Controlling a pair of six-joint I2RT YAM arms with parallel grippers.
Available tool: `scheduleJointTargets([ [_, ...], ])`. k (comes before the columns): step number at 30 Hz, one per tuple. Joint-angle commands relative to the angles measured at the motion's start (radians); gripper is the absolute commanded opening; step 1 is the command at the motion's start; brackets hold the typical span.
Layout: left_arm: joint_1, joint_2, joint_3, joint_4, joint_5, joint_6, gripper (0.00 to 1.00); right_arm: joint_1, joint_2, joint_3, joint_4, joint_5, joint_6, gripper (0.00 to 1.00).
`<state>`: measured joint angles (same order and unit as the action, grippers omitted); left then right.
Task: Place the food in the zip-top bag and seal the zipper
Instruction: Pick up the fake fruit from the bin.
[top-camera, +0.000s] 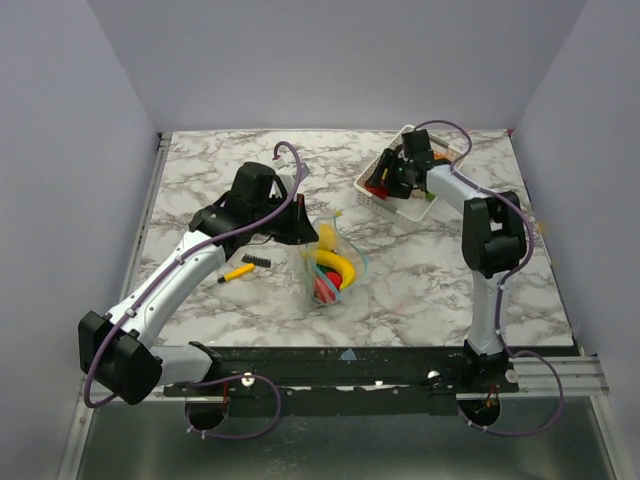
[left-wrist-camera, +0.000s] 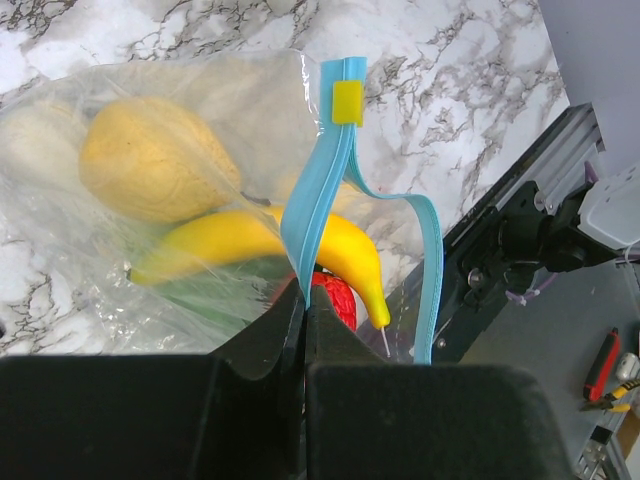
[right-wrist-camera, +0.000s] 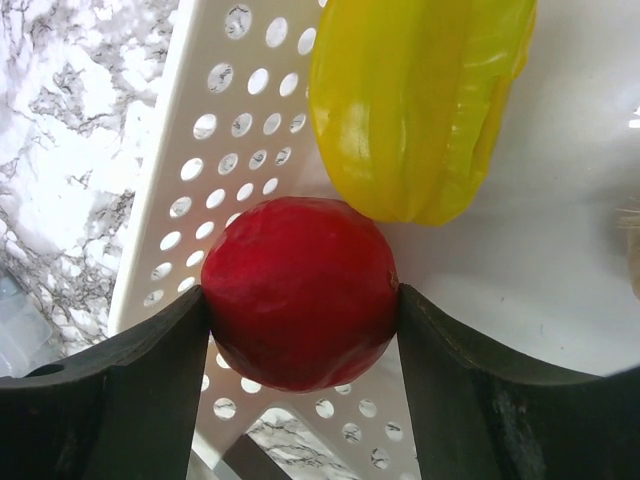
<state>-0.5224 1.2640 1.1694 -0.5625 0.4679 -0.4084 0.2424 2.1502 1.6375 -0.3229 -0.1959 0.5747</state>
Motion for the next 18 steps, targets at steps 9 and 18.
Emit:
scheduleJointTargets([
  [9,0.010,-0.020,-0.010,0.030,0.015,0.000,0.00,-0.020,-0.240,-0.123,-0.014,0.162,-0.069,0.35],
  [18,0.010,-0.015,-0.010,0.030,0.017,-0.001,0.00,-0.020,-0.462,-0.302,-0.034,0.122,-0.154,0.21],
])
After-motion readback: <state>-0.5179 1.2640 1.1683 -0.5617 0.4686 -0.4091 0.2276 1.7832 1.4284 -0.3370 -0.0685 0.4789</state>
